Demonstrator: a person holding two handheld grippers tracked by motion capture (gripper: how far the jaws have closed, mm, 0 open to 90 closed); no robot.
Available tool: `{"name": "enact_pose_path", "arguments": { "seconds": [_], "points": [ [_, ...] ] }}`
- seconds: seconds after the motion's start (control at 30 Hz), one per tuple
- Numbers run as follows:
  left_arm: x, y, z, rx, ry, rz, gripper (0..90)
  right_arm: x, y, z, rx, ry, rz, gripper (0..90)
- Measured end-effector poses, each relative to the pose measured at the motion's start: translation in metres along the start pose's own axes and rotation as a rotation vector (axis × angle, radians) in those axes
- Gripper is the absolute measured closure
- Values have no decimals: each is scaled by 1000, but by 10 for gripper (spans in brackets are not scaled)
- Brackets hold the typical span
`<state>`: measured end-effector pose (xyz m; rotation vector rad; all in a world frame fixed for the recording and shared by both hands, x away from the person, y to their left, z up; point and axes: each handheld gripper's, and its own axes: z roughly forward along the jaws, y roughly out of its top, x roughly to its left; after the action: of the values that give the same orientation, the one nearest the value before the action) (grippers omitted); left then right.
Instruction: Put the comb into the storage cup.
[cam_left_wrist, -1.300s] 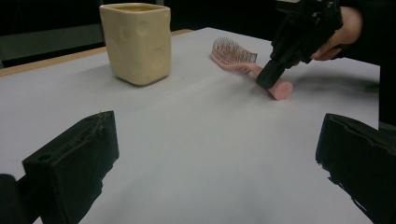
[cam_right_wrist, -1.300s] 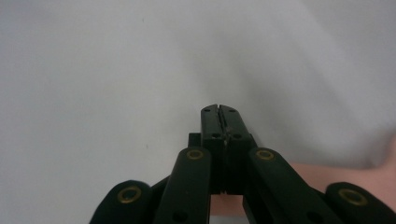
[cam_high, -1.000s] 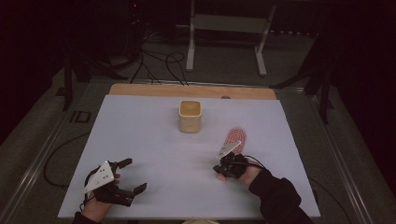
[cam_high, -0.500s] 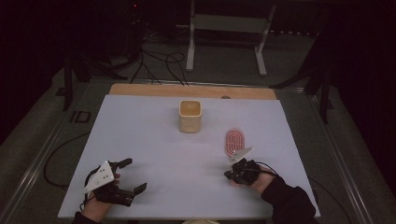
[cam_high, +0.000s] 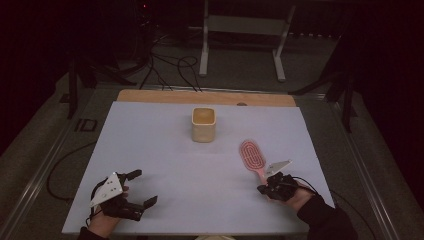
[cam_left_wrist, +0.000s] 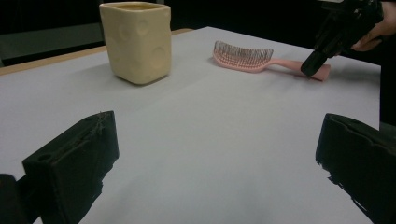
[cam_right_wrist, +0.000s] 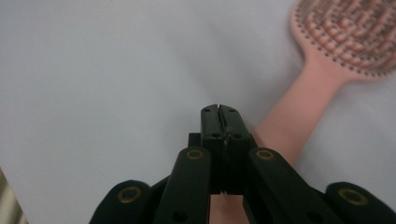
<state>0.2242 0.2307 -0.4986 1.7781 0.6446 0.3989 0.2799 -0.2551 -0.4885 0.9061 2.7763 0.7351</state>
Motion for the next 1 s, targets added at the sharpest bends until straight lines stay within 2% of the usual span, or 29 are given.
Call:
{"name": "enact_pose_path", "arguments": {
  "seconds": [0.27,0.5,1.0],
  "points": [
    [0,0,0,-1,0,-3,2,-15,-14,-10,-5,-25,42,900],
    [0,0,0,1,1,-1,2,-20,-18,-13,7,-35,52,900],
    [0,0,0,2,0,-1,2,-40,-28,-18,12,-96,112,900]
  ]
}}
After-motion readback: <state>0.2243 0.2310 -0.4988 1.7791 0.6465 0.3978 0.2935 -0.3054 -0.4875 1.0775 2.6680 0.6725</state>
